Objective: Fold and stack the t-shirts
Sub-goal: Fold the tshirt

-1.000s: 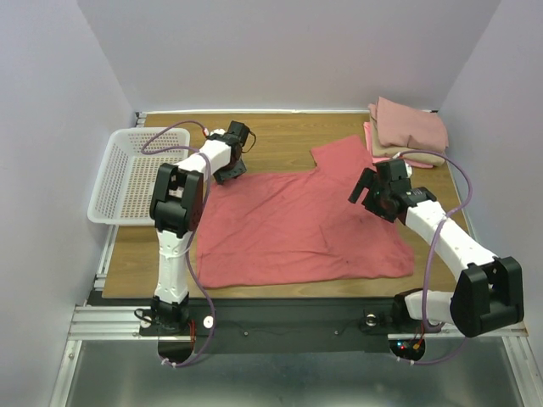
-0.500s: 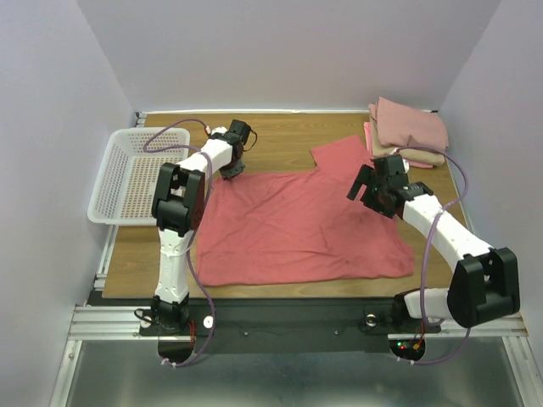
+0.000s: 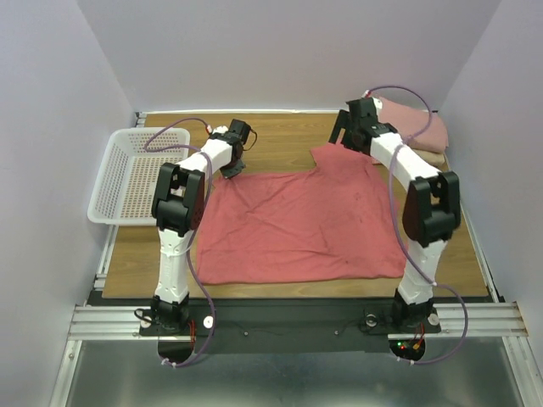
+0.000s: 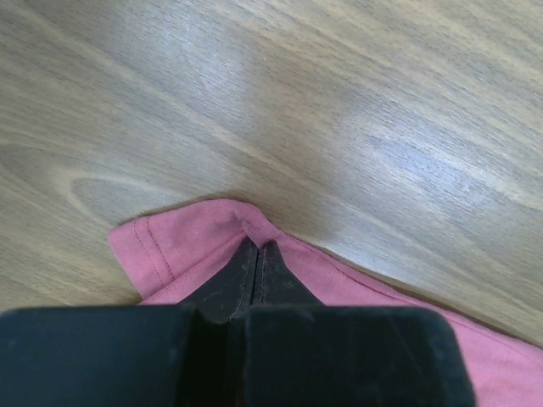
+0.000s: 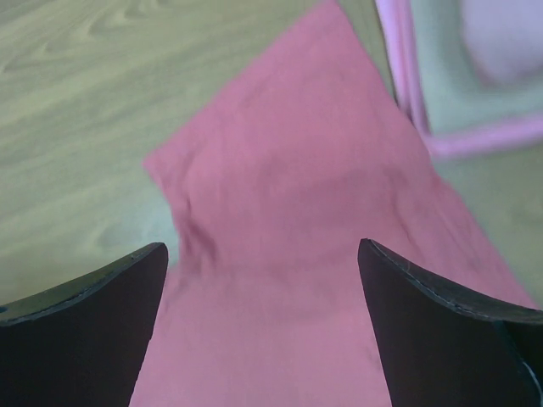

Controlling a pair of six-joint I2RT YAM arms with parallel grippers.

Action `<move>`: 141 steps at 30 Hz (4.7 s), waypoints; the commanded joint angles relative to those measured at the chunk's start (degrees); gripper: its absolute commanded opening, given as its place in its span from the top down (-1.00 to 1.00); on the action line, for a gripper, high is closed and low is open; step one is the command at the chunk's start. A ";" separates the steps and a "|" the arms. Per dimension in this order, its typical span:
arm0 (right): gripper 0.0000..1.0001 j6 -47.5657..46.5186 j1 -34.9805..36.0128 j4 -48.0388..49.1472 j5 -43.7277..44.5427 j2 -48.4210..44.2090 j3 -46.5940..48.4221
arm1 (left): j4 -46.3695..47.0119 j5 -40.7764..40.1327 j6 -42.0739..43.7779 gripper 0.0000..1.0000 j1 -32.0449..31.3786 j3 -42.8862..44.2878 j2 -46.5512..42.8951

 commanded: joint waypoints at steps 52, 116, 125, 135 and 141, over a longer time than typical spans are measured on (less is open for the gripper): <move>0.99 1.97 -0.38 6.48 11.02 4.32 -4.79 | 4.85 2.26 1.32 1.00 0.17 -12.54 -11.03; 0.99 12.26 8.15 -7.49 2.50 -53.44 -51.40 | 2.83 -7.84 -12.74 1.00 -8.00 -45.15 -45.13; 0.99 11.73 8.15 -7.49 0.12 -54.68 -52.18 | 1.33 -8.38 -14.67 1.00 -8.27 -48.73 -51.01; 0.99 11.82 8.15 -7.49 -1.98 -55.99 -55.26 | 1.51 -5.13 -23.10 1.00 -12.83 -61.48 -57.88; 0.99 13.31 8.15 -7.57 -4.71 -57.74 -59.12 | 1.77 -3.28 -28.03 1.00 -15.38 -67.29 -62.35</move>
